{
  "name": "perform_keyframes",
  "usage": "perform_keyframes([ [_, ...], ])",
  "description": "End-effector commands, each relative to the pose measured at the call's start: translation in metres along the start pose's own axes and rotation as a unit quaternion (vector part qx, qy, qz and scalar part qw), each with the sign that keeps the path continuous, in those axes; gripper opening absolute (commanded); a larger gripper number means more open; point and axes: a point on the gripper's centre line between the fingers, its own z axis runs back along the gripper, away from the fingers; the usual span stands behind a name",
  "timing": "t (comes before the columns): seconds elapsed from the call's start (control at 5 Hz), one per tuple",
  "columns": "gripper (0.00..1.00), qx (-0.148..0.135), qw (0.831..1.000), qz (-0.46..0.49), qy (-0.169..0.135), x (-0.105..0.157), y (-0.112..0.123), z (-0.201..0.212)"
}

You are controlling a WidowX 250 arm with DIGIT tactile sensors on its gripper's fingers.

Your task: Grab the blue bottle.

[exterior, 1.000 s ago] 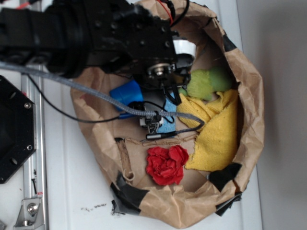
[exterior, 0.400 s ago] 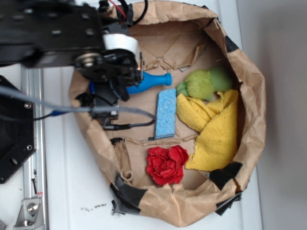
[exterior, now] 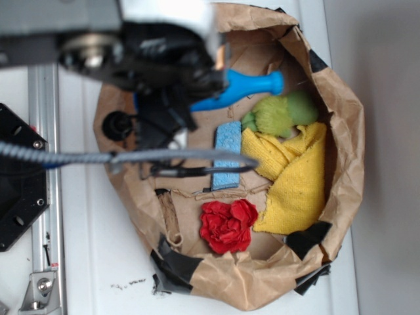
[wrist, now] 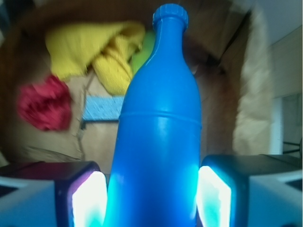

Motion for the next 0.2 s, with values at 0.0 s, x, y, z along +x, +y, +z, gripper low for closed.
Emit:
perform_keyframes([
  [0.0,0.00,0.061,0.997,0.043,0.032,0.0128,-0.0202,0.0005],
])
